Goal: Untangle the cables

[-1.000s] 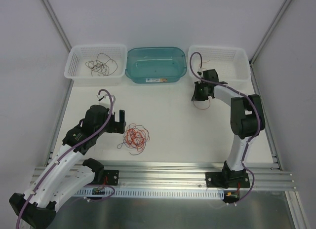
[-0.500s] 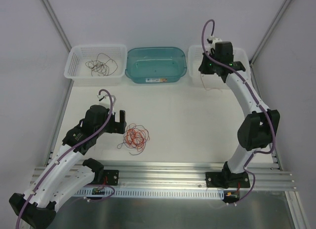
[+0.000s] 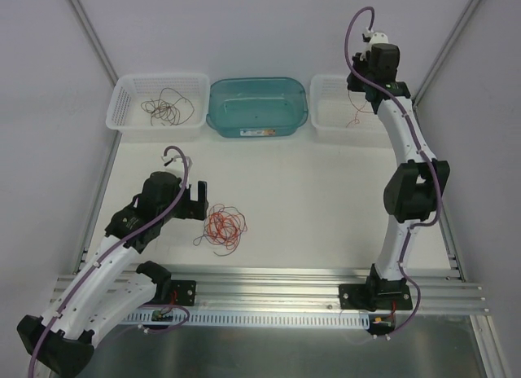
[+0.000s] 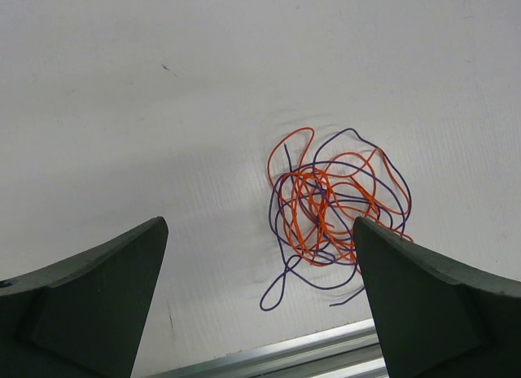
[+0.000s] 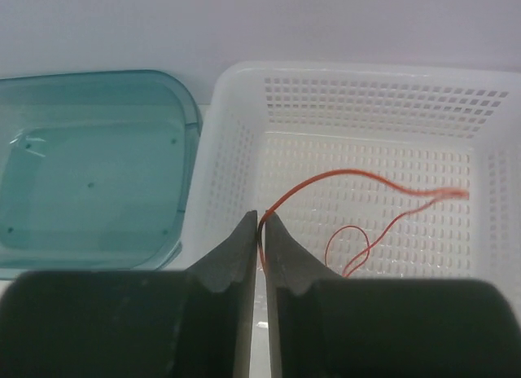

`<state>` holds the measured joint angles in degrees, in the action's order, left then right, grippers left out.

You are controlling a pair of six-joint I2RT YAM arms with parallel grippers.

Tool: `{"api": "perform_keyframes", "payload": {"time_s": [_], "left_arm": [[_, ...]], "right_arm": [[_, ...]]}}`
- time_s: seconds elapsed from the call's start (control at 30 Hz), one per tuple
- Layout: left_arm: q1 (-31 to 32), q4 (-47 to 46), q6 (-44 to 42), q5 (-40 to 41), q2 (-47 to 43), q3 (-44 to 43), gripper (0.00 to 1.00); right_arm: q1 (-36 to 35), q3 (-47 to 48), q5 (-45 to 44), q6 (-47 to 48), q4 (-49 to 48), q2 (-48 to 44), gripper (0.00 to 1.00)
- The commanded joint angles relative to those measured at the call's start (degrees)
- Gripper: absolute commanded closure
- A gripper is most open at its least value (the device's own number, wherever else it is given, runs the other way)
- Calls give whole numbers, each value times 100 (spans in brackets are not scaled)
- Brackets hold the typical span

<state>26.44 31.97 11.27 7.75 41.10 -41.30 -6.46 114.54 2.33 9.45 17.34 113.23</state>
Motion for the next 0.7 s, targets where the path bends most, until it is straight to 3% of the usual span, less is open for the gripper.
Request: {"api": "perform_keyframes", "payload": {"time_s": [0.0,0.17,0.33,0.5,0.67], "left_arm": [[-77,-138,-46,-54,47,25,1],[-112,-147,-28,-89,144,25,1],[-139,-155,-46,-124,179,17,1],[-148,-147,-54,-151,126,25,1],[-148,-156,-19,-203,65,52,1]], "right_arm": [[136,393,-48,110,-372,532,88],[206,744,-198,92,-276,1218,66],[224,492,-128,74,-196,974,40],[66,-238,-74,48,-179,62,35],[-416,-1826,-189,-162,-302,-986,30]]}}
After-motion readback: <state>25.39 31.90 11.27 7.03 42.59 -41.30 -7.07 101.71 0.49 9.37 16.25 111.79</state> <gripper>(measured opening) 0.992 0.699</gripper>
